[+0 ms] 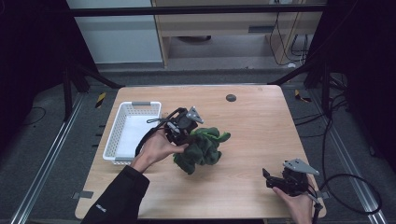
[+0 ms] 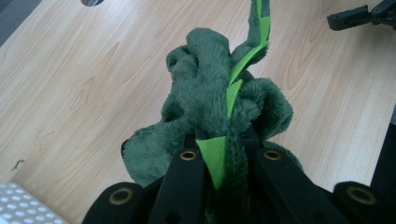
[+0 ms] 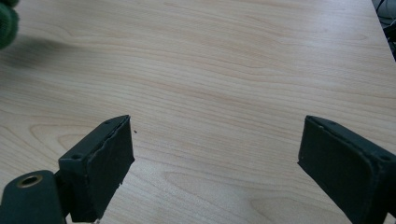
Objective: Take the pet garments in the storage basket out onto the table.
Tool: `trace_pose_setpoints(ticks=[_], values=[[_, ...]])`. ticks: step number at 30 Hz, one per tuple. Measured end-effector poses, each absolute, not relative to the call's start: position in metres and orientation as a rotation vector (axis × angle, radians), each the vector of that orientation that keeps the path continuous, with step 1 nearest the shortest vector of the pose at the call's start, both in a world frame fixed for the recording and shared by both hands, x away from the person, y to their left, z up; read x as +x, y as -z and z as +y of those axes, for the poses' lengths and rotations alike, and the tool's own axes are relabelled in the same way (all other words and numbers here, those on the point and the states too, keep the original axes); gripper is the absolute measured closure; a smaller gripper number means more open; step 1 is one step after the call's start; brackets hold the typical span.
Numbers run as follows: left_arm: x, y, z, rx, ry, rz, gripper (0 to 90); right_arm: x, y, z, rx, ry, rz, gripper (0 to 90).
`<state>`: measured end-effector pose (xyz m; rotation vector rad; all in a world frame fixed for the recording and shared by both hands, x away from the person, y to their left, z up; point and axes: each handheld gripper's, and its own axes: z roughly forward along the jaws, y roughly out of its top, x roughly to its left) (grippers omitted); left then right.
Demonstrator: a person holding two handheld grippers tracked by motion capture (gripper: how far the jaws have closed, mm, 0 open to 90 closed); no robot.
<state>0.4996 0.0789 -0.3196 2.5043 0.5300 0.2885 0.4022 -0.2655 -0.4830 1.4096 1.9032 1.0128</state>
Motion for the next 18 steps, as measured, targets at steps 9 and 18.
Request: trace_pose_setpoints(ticks=[9,18], values=[[0.502,0.329,0.059,2.518,-0.289,0.471,85.2,0.402,0.483,-0.264,1.413,-1.015,1.903,10.1],[0.506,0.351,0.051,2.536,-0.246,0.438,84.3,0.402,0.483,-0.264,1.404,-1.014,1.909,10.1]])
